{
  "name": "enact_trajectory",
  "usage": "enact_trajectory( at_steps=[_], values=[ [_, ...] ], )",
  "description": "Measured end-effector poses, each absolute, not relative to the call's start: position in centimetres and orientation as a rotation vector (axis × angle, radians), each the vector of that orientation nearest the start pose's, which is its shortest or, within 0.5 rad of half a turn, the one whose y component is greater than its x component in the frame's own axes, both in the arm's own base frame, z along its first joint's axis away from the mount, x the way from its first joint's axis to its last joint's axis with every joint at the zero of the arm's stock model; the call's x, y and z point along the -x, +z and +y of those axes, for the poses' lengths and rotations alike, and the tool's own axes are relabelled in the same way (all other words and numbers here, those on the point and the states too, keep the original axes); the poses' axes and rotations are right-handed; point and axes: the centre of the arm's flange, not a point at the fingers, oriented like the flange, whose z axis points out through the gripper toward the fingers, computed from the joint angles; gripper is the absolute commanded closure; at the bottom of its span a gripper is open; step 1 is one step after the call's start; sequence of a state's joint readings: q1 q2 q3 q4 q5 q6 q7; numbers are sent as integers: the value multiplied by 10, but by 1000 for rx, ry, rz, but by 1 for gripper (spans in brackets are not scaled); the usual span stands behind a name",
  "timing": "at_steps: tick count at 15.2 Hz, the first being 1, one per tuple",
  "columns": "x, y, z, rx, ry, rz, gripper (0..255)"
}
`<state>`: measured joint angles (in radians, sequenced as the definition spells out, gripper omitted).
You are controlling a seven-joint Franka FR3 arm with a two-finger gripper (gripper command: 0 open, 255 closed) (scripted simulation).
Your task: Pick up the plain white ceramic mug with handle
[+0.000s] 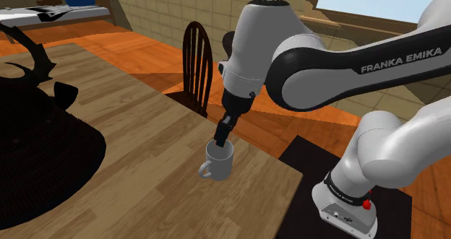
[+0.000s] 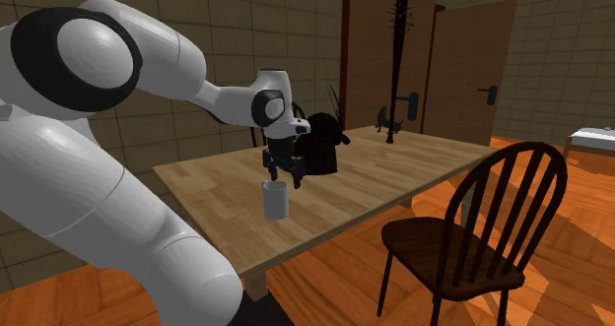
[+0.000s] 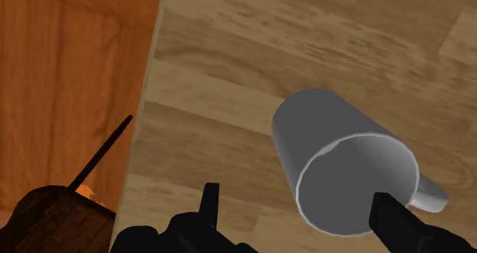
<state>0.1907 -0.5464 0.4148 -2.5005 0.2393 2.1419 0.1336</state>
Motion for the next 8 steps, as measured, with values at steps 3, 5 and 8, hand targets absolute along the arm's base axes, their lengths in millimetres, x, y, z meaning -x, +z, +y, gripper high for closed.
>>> enact_trajectory(
  at_steps=[3, 5, 8],
  values=[
    [-324, 451, 253, 3037, -247, -506, 0],
    [-324, 441, 256, 3037, -250, -508, 0],
    [-325, 426, 256, 3037, -250, -509, 0]
  ],
)
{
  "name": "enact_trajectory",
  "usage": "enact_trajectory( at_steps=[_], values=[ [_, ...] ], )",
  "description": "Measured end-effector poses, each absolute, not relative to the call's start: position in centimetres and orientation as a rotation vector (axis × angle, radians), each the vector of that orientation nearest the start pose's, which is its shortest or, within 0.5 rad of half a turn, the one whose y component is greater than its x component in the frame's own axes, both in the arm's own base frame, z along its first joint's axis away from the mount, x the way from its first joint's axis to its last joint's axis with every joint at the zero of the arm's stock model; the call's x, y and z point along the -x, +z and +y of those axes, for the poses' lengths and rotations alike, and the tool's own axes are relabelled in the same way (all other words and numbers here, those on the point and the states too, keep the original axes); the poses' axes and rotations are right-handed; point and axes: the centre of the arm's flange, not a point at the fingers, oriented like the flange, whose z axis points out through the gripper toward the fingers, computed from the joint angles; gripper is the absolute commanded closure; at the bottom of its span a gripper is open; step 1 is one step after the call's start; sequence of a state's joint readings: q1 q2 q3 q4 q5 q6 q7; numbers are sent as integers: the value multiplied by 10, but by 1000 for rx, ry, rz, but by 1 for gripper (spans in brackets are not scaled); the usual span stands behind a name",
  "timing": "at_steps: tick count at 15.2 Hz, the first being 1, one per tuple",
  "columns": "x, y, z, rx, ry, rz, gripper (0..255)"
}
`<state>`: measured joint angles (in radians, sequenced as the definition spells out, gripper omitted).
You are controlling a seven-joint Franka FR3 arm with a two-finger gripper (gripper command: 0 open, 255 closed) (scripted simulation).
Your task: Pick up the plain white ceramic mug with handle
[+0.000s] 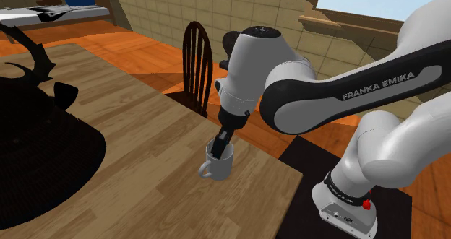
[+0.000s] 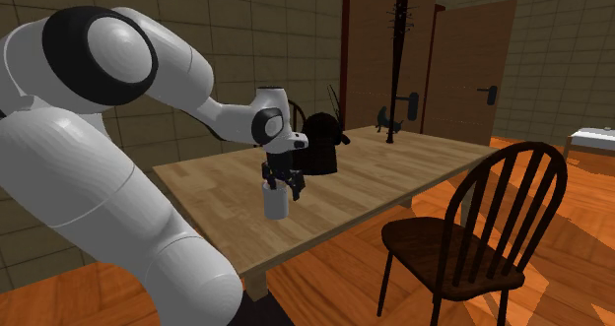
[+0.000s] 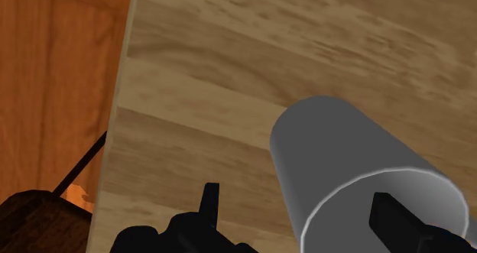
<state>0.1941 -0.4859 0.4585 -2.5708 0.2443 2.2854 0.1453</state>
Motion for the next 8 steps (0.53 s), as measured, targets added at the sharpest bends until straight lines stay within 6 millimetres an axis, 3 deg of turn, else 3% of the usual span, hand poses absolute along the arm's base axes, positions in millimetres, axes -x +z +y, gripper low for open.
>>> enact_trajectory(
  at_steps=[1, 8],
  values=[
    [-325, 424, 256, 3037, -250, -509, 255],
    [-325, 422, 256, 3037, -252, -509, 255]
  ],
)
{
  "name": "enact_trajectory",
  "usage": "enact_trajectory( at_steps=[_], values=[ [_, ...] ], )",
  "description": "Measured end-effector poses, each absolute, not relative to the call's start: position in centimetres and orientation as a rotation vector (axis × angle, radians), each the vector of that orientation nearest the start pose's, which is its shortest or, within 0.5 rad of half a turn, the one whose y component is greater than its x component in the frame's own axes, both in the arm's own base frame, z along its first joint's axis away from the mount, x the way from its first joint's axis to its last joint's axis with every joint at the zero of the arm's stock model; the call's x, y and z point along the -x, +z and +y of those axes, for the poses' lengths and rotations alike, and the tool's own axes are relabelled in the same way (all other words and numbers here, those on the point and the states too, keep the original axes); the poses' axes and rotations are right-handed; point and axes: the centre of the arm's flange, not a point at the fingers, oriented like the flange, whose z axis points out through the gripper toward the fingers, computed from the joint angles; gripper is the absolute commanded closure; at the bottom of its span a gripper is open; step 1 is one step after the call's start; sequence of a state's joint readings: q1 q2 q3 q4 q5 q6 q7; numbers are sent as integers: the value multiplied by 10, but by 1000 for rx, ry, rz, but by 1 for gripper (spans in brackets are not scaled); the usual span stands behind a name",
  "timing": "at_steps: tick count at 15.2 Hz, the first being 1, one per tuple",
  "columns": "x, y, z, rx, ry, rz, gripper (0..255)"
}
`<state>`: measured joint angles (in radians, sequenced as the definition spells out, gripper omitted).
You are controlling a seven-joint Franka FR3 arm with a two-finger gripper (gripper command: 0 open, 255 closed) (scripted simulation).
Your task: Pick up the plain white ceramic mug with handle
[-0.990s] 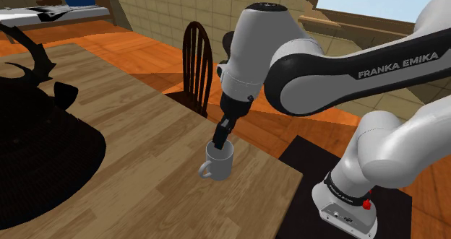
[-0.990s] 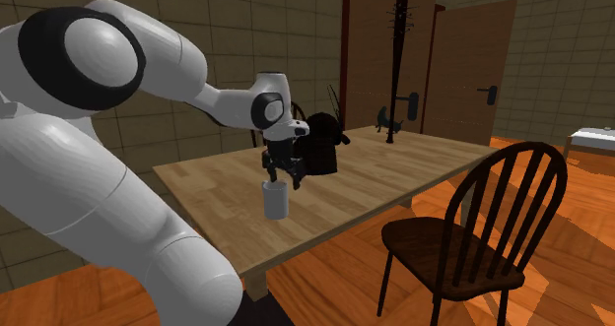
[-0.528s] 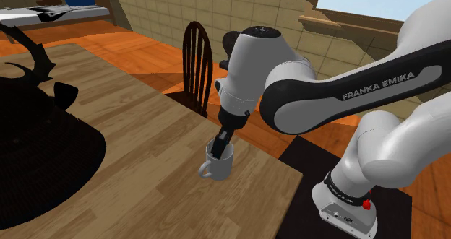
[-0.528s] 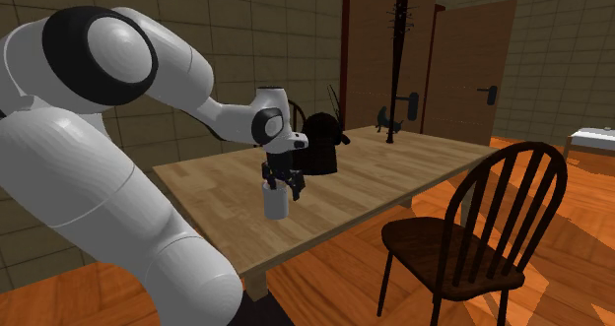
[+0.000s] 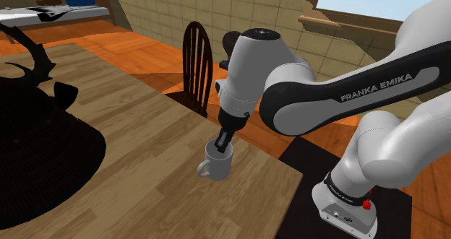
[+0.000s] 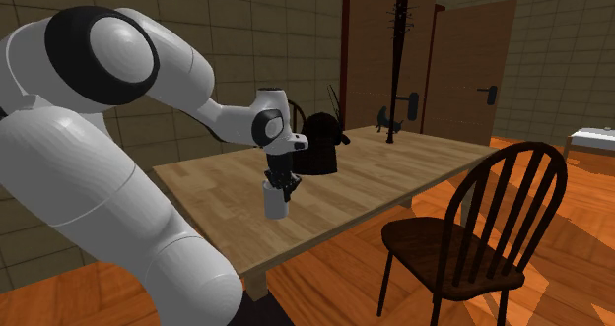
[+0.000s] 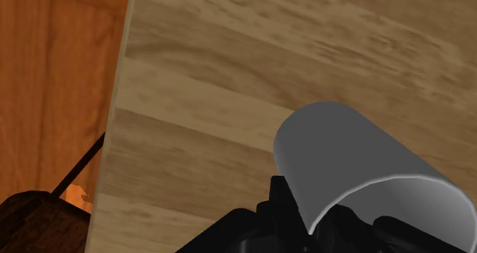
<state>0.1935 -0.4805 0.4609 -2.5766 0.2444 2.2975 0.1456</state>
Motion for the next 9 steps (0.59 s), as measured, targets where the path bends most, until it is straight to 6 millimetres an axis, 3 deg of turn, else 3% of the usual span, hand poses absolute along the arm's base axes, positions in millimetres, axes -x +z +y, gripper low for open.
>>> enact_trajectory(
  at_steps=[3, 9],
  values=[
    [-325, 422, 255, 3036, -252, -509, 255],
    [-326, 447, 256, 3037, -251, -509, 255]
  ],
)
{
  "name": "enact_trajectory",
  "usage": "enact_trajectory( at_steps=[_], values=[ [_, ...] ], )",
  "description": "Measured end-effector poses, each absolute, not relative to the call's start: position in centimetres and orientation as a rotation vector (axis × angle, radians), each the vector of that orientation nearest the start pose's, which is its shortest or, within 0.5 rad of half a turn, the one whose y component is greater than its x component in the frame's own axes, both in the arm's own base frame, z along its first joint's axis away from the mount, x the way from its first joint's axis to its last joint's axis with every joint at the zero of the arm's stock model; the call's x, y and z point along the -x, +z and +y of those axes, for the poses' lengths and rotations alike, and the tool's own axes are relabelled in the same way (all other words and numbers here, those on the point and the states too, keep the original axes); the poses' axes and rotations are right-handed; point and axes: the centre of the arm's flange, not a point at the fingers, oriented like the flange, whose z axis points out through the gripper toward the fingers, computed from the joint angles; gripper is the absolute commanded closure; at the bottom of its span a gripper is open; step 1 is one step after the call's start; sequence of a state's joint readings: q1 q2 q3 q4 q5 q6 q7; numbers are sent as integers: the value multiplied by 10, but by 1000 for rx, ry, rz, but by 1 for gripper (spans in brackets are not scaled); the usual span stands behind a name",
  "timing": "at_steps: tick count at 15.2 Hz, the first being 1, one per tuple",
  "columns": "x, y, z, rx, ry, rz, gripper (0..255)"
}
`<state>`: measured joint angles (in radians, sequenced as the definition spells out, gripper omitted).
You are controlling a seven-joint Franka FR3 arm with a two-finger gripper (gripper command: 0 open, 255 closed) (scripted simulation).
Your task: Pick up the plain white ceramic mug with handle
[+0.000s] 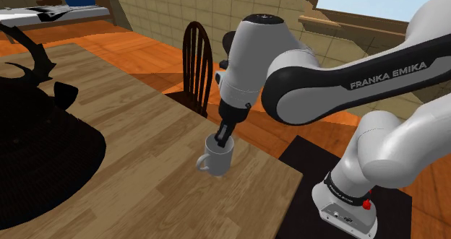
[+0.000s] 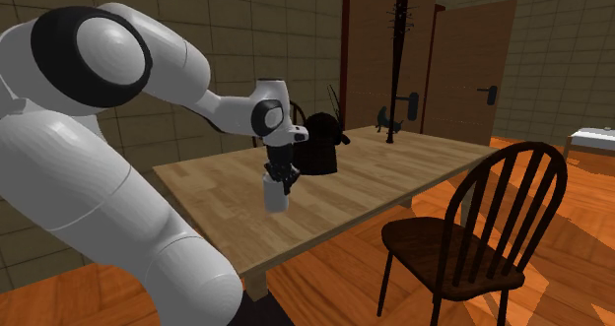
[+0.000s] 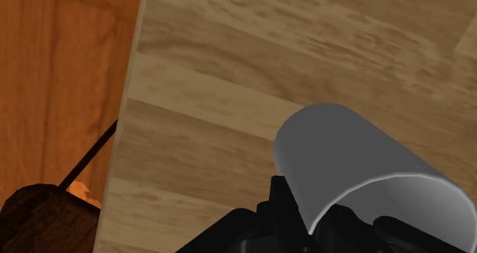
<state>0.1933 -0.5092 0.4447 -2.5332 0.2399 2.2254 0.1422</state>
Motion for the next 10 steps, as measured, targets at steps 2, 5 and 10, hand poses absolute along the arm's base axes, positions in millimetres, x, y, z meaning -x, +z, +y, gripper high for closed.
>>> enact_trajectory(
  at_steps=[2, 5, 10],
  values=[
    [-326, 459, 255, 3036, -251, -509, 255],
    [-325, 474, 255, 3036, -252, -509, 255],
    [-326, 499, 255, 3036, -251, -509, 255]
  ],
)
